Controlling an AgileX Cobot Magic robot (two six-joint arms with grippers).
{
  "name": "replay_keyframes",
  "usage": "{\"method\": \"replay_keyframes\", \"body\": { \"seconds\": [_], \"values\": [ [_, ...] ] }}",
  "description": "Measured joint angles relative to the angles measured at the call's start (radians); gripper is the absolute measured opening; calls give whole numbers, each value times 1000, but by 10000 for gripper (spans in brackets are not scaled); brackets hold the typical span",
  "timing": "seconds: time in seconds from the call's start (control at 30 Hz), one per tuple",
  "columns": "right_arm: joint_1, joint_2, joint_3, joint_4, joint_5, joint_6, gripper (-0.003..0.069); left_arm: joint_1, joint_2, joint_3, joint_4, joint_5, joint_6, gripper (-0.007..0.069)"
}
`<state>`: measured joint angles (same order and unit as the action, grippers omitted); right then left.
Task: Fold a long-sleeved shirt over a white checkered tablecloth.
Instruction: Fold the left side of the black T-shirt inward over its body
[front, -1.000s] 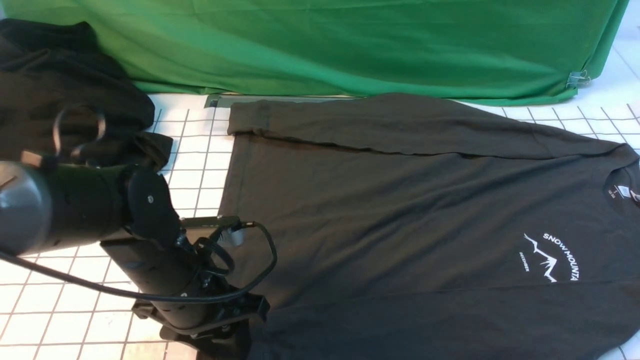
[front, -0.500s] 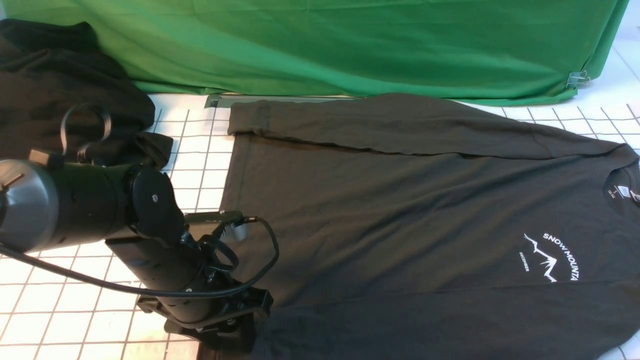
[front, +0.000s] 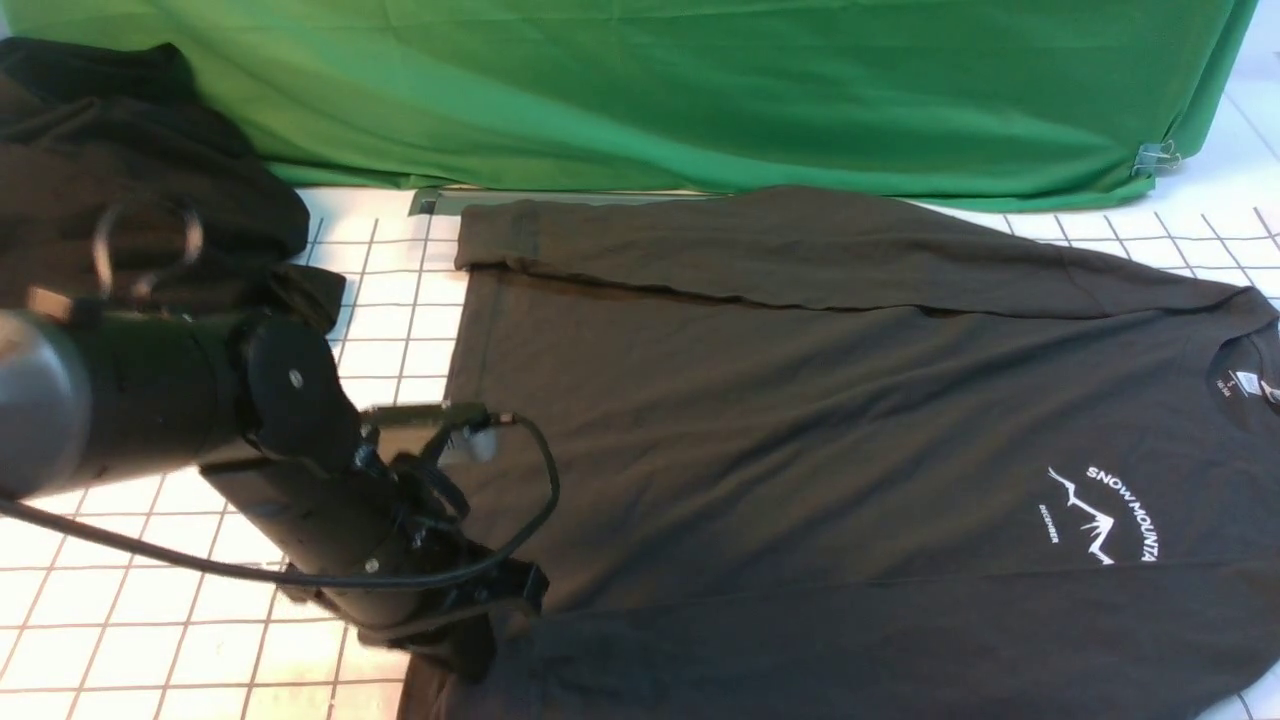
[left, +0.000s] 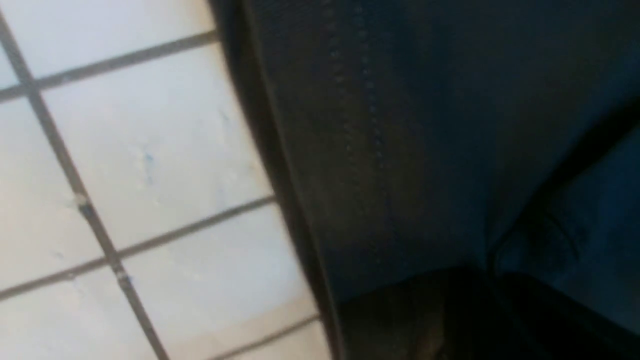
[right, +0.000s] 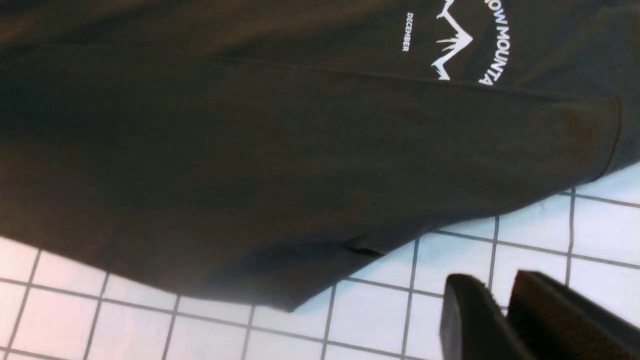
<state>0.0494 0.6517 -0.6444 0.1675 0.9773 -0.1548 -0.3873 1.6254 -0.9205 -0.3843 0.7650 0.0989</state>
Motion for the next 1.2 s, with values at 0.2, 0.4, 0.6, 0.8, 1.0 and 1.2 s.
{"method": "replay_keyframes", "body": {
  "seconds": [0.2,0.4,0.6,0.8,1.0,1.2],
  "values": [
    [0,0,0,0,0,1,125,0,-81,-153,27,112,-44,23],
    [0,0,0,0,0,2,134,0,-46,-350,101,171,-85,23],
    [0,0,0,0,0,2,136,34,21,-447,113,166,-117,23],
    [0,0,0,0,-5,3,136,130,179,-565,106,114,-138,23],
    [0,0,0,0,-8,3,137,194,336,-630,68,105,-148,23],
    [0,0,0,0,-25,3,142,211,462,-640,57,38,-151,32]
  ]
}}
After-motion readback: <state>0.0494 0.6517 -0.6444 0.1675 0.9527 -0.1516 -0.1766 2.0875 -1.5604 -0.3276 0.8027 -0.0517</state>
